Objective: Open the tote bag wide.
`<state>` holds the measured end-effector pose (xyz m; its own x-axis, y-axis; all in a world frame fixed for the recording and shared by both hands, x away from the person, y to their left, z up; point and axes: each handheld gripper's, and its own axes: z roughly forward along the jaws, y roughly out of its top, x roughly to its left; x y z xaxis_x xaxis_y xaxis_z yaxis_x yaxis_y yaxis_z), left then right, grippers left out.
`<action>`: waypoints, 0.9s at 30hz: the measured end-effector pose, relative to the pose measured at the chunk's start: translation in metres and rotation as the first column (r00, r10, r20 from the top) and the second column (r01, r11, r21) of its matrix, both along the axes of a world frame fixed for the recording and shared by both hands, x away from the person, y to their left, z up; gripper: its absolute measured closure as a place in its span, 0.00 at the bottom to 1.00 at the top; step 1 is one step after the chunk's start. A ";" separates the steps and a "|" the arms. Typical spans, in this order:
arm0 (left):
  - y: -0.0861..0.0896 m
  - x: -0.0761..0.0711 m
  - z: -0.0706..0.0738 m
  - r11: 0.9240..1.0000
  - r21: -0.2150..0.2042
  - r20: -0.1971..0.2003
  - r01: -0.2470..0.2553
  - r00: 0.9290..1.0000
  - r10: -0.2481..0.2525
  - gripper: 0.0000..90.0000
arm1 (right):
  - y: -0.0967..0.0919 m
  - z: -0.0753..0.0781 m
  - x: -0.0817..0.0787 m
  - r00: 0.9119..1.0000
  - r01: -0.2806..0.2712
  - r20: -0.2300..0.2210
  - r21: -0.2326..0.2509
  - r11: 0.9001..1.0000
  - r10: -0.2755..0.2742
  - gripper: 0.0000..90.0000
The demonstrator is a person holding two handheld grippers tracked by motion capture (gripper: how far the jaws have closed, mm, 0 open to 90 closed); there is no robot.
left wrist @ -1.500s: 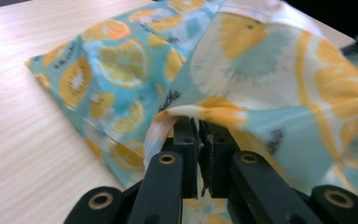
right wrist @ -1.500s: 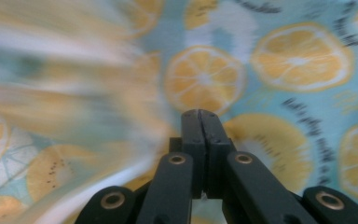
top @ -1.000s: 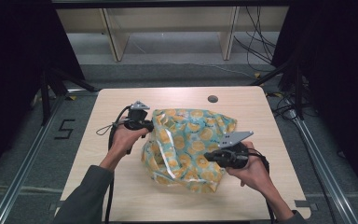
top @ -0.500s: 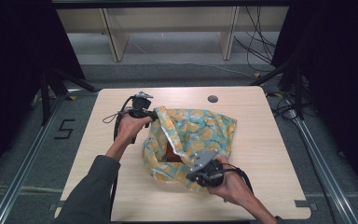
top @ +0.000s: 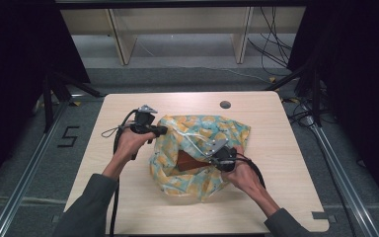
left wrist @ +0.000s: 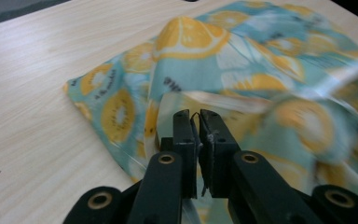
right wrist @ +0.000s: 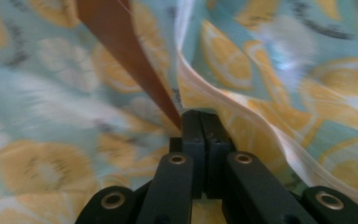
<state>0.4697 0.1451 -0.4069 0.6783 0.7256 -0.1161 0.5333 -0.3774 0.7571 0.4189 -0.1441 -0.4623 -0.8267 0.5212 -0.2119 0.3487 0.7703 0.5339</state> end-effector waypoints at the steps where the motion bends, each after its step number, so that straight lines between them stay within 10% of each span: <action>1: -0.001 -0.010 0.006 1.000 0.015 0.024 0.024 0.999 -0.024 0.93 | -0.002 0.002 0.000 1.000 0.025 -0.001 0.015 1.000 -0.025 1.00; 7: -0.041 -0.043 0.007 0.974 0.013 -0.022 0.228 0.973 -0.228 0.93 | -0.010 0.015 0.012 0.997 0.070 0.042 0.035 0.997 -0.071 1.00; 14: -0.090 -0.042 -0.015 0.944 0.012 -0.071 0.328 0.942 -0.327 0.93 | -0.015 0.022 0.035 0.991 0.119 0.062 0.018 0.993 -0.120 1.00; 17: -0.098 -0.035 -0.015 0.948 0.056 -0.063 0.314 0.948 -0.311 0.94 | -0.018 0.027 0.037 0.992 0.110 0.061 0.020 0.994 -0.111 1.00; 23: -0.086 0.007 -0.012 0.990 0.028 -0.017 0.138 0.990 -0.138 0.99 | -0.022 0.041 0.002 1.000 0.012 0.002 0.086 0.996 -0.012 1.00; 27: -0.075 0.028 -0.019 0.999 0.000 -0.047 0.054 0.997 -0.054 0.99 | -0.022 0.048 -0.024 0.994 -0.073 -0.069 0.187 0.980 0.088 1.00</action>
